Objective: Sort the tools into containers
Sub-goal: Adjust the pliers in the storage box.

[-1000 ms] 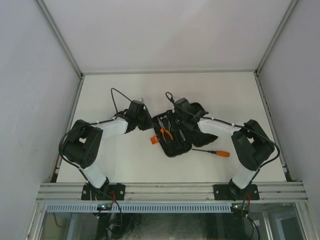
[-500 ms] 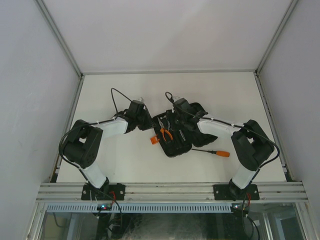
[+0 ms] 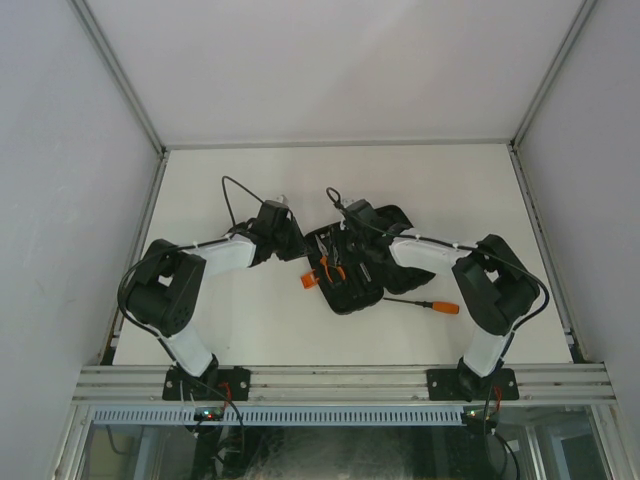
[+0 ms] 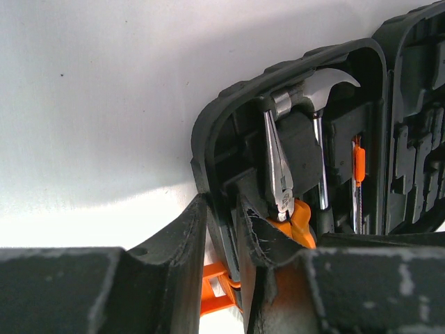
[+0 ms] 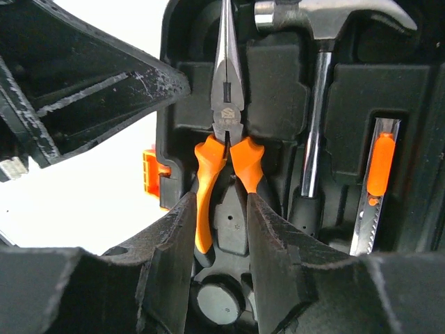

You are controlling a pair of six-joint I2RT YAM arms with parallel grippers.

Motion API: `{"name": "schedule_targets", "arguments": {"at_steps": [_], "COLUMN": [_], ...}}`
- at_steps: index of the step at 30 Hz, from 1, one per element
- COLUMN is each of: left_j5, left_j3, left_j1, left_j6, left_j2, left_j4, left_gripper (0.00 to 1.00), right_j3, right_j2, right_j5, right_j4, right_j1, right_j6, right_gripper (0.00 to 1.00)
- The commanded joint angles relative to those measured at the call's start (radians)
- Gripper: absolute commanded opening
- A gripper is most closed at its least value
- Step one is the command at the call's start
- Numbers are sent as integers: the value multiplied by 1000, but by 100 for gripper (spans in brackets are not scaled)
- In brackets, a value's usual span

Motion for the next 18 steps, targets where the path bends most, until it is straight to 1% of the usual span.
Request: {"name": "schedule_targets", "arguments": {"at_steps": [1,9,18], "left_j5": [3,4,5], "left_j3": [-3,-4,-6], "left_j1": [2,3,4], "left_j6": [1,1,1], "left_j2": [18,19,15], "left_j4": [0,0,-3], "left_gripper": [27,26,26], "right_j3": [35,50,80], "right_j2": [17,36,69], "right_j5": [-44,-72,-13], "right_j4": [46,46,10], "right_j1": [8,12,12], "right_j6": [5,-3,33], "right_gripper": [34,33,31]}}
